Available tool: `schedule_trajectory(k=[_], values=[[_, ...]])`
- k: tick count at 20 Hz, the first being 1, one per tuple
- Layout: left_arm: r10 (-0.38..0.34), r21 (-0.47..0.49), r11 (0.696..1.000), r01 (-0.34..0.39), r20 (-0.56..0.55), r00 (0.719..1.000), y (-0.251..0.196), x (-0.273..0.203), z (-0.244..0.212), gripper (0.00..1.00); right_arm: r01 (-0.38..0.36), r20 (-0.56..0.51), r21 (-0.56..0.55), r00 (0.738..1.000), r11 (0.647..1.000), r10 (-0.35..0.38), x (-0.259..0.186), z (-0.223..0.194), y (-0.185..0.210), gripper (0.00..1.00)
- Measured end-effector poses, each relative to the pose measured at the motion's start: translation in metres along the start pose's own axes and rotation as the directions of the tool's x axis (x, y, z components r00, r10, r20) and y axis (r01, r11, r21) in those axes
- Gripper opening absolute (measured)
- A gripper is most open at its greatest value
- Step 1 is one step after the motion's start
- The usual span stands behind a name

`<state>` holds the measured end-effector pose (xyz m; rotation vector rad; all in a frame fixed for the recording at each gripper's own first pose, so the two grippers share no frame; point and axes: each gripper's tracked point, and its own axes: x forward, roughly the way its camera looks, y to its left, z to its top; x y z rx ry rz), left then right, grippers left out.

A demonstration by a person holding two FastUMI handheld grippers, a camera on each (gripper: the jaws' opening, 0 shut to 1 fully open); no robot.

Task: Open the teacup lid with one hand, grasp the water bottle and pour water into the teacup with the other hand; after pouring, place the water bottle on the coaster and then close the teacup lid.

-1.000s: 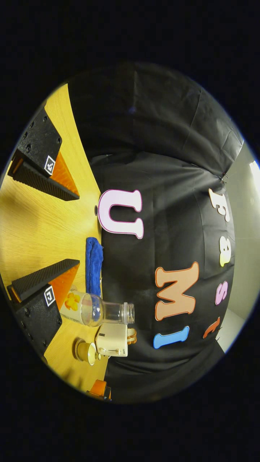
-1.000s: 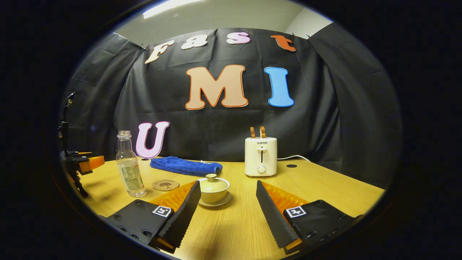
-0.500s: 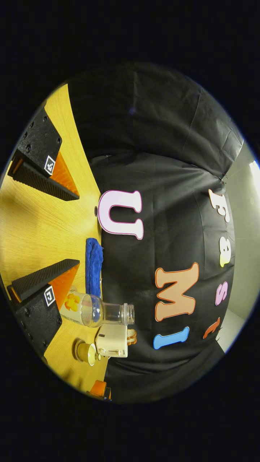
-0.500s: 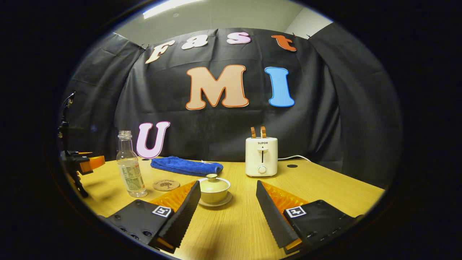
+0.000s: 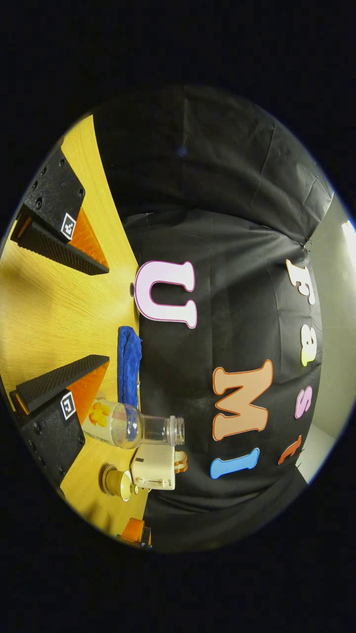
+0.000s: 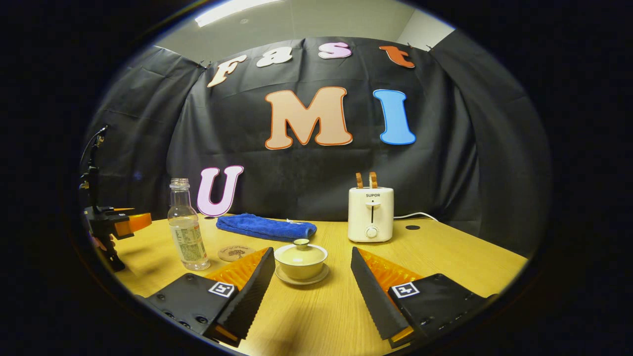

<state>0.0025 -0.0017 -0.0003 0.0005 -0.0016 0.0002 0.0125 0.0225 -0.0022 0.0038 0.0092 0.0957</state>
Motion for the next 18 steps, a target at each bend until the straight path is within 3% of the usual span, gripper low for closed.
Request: schedule_trajectory(k=[2, 3, 13, 14, 18], values=[[-0.001, 0.001, 1.000, 0.001, 0.002, 1.000, 0.000, 0.001, 0.000, 0.95, -0.025, -0.003, 0.001, 1.000, 1.000, 0.025, 0.006, -0.001, 0.006, 0.94], [-0.001, 0.001, 1.000, 0.001, 0.001, 1.000, 0.000, 0.000, 0.000, 0.95, -0.030, -0.002, 0.002, 1.000, 1.000, 0.030, 0.009, -0.001, 0.006, 1.00], [-0.011, 0.001, 1.000, 0.011, 0.002, 1.000, -0.002, 0.001, 0.000, 0.95, -0.065, -0.050, 0.004, 0.997, 0.998, 0.065, 0.056, -0.010, 0.018, 0.94], [-0.011, 0.001, 1.000, 0.011, 0.002, 1.000, -0.002, 0.001, 0.000, 0.95, -0.066, -0.058, 0.004, 0.996, 0.998, 0.066, 0.064, -0.012, 0.019, 0.98], [-0.011, 0.001, 1.000, 0.011, 0.002, 1.000, -0.002, 0.001, 0.000, 0.95, -0.064, -0.099, 0.005, 0.993, 0.998, 0.065, 0.083, -0.018, 0.020, 0.98]])
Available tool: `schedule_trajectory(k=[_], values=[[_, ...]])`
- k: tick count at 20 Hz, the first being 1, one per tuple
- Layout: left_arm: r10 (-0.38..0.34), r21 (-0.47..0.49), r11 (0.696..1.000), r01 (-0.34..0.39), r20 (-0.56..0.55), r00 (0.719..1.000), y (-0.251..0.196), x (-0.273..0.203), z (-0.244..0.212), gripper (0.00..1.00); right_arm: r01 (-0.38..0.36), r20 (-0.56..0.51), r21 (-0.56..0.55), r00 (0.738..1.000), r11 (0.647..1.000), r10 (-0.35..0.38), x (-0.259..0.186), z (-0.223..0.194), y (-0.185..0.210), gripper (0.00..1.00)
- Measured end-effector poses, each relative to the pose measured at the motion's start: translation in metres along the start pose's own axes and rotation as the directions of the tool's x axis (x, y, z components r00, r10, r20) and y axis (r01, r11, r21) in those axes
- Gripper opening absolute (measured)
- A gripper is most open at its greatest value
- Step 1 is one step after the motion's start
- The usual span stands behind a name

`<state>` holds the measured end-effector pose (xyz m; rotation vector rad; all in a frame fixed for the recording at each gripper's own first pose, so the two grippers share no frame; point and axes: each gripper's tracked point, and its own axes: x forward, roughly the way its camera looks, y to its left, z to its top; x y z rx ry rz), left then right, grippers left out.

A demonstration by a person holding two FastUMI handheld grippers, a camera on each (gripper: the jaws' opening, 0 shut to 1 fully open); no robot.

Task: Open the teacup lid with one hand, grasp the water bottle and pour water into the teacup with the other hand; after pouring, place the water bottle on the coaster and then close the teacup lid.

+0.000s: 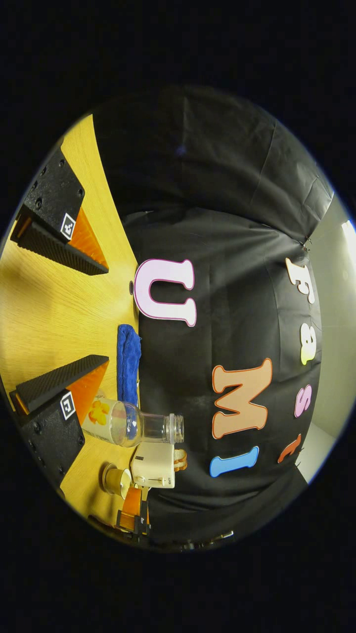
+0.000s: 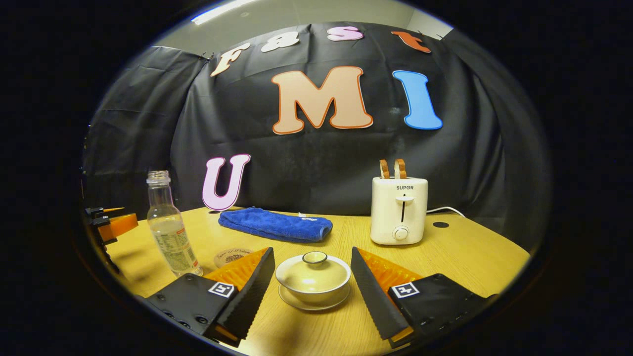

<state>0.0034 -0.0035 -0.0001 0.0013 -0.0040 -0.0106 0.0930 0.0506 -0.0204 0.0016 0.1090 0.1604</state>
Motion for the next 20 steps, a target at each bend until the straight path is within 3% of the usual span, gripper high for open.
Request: schedule_trajectory(k=[3, 4, 5, 7, 9, 10, 11, 12, 14, 17, 18, 20], values=[[0.000, 0.000, 1.000, 0.000, 0.000, 1.000, 0.000, -0.001, 0.000, 0.95, -0.001, -0.034, -0.005, 0.999, 1.000, 0.001, 0.013, -0.004, 0.000, 0.98], [0.000, 0.000, 1.000, 0.000, -0.001, 1.000, 0.000, 0.000, 0.000, 0.94, -0.006, -0.048, -0.005, 0.999, 1.000, 0.006, 0.017, -0.006, 0.001, 0.94], [0.000, 0.000, 1.000, 0.000, -0.001, 1.000, 0.000, 0.000, 0.000, 0.95, -0.007, -0.059, -0.007, 0.998, 1.000, 0.006, 0.018, -0.007, 0.002, 0.98], [0.000, 0.001, 1.000, 0.000, -0.003, 1.000, 0.000, 0.000, 0.000, 0.95, -0.010, -0.081, -0.007, 0.997, 1.000, 0.010, 0.022, -0.010, 0.001, 0.86], [-0.001, 0.001, 1.000, 0.001, -0.003, 1.000, 0.000, 0.000, 0.000, 0.94, -0.014, -0.103, -0.009, 0.995, 1.000, 0.013, 0.026, -0.014, 0.001, 0.88], [-0.001, 0.001, 1.000, 0.001, -0.003, 1.000, 0.000, 0.000, 0.000, 0.94, -0.017, -0.115, -0.011, 0.993, 1.000, 0.016, 0.027, -0.015, 0.003, 0.82], [-0.001, 0.001, 1.000, 0.001, -0.003, 1.000, 0.000, 0.000, 0.000, 0.94, -0.010, -0.126, -0.015, 0.992, 1.000, 0.008, 0.029, -0.018, 0.001, 0.88], [-0.001, 0.001, 1.000, 0.001, -0.002, 1.000, 0.000, 0.000, 0.000, 0.94, -0.009, -0.118, -0.016, 0.993, 1.000, 0.007, 0.028, -0.015, 0.001, 0.89], [-0.001, 0.001, 1.000, 0.001, -0.002, 1.000, 0.000, 0.000, 0.000, 0.94, -0.009, -0.123, -0.011, 0.992, 1.000, 0.008, 0.031, -0.015, 0.000, 0.80], [-0.001, 0.001, 1.000, 0.001, -0.002, 1.000, 0.000, 0.001, 0.000, 0.94, -0.013, -0.120, -0.017, 0.993, 1.000, 0.011, 0.032, -0.015, 0.002, 0.82], [-0.001, 0.001, 1.000, 0.001, -0.003, 1.000, 0.000, 0.001, 0.000, 0.95, -0.014, -0.119, -0.018, 0.993, 1.000, 0.011, 0.030, -0.014, 0.002, 0.77], [-0.002, 0.001, 1.000, 0.002, -0.003, 1.000, 0.000, 0.001, 0.000, 0.95, -0.014, -0.119, -0.017, 0.993, 1.000, 0.012, 0.030, -0.014, 0.001, 0.77]])
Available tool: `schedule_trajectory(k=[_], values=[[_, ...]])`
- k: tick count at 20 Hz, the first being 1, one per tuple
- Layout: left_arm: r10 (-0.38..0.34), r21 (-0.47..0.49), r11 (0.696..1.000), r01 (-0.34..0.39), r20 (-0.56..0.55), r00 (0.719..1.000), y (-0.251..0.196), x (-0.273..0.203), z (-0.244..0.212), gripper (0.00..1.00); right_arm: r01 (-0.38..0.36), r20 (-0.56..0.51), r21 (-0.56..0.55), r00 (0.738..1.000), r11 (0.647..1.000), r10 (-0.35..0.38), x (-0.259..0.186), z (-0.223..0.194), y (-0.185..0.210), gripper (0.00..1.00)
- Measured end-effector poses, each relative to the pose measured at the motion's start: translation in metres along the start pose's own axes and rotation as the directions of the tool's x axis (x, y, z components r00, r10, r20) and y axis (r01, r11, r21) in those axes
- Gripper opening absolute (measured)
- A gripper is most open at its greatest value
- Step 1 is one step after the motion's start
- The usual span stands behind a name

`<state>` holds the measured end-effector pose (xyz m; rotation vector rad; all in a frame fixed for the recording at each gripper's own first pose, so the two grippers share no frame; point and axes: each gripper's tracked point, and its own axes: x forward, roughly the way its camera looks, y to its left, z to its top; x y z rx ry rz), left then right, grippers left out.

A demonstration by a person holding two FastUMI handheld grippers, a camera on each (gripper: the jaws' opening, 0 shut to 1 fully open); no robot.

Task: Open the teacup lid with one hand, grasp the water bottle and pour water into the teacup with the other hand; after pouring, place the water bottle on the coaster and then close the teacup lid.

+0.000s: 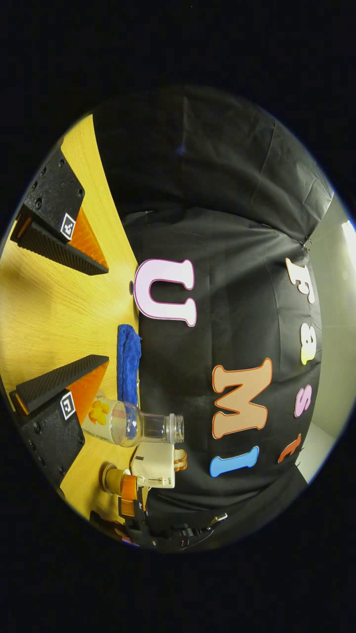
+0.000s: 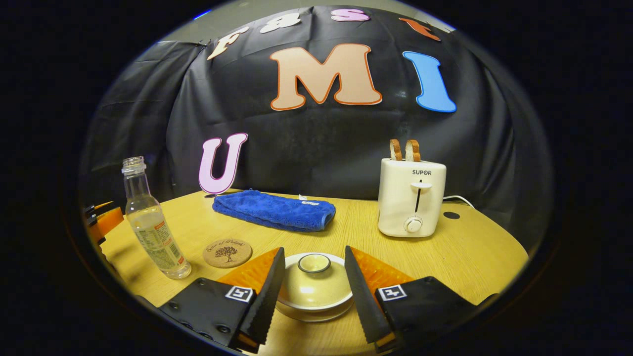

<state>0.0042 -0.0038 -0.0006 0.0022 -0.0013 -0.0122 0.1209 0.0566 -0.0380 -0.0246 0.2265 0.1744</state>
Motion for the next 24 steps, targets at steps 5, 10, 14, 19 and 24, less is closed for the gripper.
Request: schedule_trajectory(k=[5, 10, 14, 19, 24], values=[[0.000, 0.000, 1.000, 0.000, 0.000, 1.000, 0.000, 0.000, 0.000, 0.95, -0.010, 0.022, -0.005, 1.000, 1.000, 0.010, 0.002, 0.003, 0.002, 0.64], [-0.001, 0.001, 1.000, 0.001, 0.000, 1.000, 0.001, 0.000, 0.001, 0.95, -0.009, 0.032, -0.007, 0.999, 1.000, 0.009, 0.003, 0.005, 0.002, 0.38], [-0.001, 0.001, 1.000, 0.001, 0.000, 1.000, 0.001, 0.000, 0.000, 0.95, -0.001, 0.036, -0.004, 0.999, 1.000, 0.001, 0.003, 0.005, 0.000, 0.29], [-0.001, 0.000, 1.000, 0.001, 0.000, 1.000, 0.001, 0.001, 0.001, 0.95, 0.013, 0.071, 0.008, 0.997, 1.000, -0.014, -0.003, 0.010, -0.004, 0.29], [-0.009, 0.000, 1.000, 0.009, 0.000, 1.000, -0.002, 0.001, 0.001, 0.95, 0.013, 0.094, 0.005, 0.995, 1.000, -0.013, -0.020, 0.011, -0.004, 0.29]])
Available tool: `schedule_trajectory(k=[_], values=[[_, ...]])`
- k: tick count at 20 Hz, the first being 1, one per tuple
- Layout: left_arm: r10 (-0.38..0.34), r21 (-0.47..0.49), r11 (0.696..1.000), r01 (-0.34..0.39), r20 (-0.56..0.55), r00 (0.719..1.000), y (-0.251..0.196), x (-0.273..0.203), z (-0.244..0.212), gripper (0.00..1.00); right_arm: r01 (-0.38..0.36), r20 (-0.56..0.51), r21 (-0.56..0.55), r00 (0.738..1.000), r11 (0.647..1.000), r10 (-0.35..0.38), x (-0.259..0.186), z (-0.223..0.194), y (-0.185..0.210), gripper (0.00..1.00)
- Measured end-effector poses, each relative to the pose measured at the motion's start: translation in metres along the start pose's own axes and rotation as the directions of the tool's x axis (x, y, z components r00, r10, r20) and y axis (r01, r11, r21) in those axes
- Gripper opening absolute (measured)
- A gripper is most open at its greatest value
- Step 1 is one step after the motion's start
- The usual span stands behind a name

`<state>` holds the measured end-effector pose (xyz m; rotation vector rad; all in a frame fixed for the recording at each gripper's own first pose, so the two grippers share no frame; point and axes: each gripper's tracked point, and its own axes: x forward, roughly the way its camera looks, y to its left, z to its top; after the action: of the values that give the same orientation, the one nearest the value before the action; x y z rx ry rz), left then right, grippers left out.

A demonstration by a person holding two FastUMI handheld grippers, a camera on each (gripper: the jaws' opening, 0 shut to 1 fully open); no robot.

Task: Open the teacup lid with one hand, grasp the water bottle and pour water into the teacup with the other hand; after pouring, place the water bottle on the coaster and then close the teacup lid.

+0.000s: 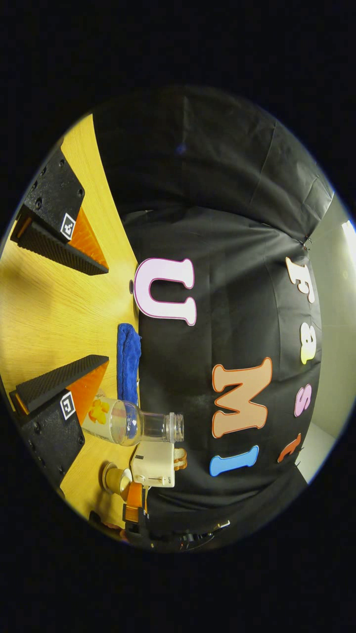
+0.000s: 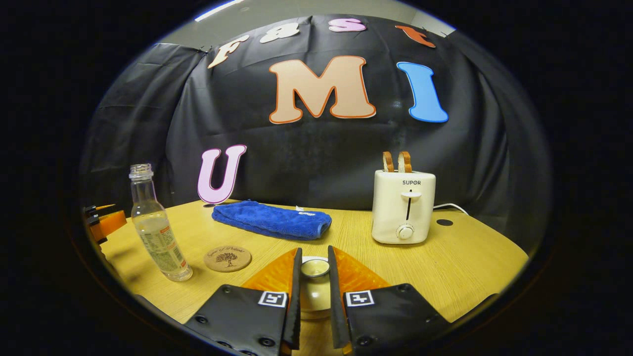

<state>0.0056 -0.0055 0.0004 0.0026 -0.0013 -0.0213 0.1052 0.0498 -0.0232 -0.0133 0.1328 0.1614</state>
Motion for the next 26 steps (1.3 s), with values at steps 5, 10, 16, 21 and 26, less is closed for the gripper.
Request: schedule_trajectory(k=[5, 10, 16, 21, 26], values=[[-0.023, -0.001, 1.000, 0.023, 0.000, 1.000, -0.004, -0.001, 0.000, 0.94, -0.014, 0.075, 0.008, 0.997, 1.000, 0.013, -0.025, 0.009, 0.000, 0.29], [-0.040, -0.002, 0.999, 0.040, 0.002, 0.999, -0.008, 0.000, 0.000, 0.94, -0.007, 0.119, 0.008, 0.993, 1.000, 0.006, -0.045, 0.013, -0.003, 0.28], [-0.207, -0.007, 0.978, 0.207, 0.008, 0.978, -0.043, -0.002, 0.000, 0.95, 0.013, 0.122, 0.010, 0.992, 1.000, -0.014, -0.070, 0.013, -0.010, 0.29], [-0.355, -0.008, 0.935, 0.355, 0.013, 0.935, -0.071, -0.008, 0.000, 0.95, 0.077, 0.123, 0.016, 0.989, 0.997, -0.079, -0.091, 0.011, -0.026, 0.29], [-0.459, -0.010, 0.888, 0.459, 0.013, 0.888, -0.095, -0.012, 0.000, 0.95, 0.094, 0.125, 0.018, 0.988, 0.995, -0.096, -0.106, 0.010, -0.031, 0.29]])
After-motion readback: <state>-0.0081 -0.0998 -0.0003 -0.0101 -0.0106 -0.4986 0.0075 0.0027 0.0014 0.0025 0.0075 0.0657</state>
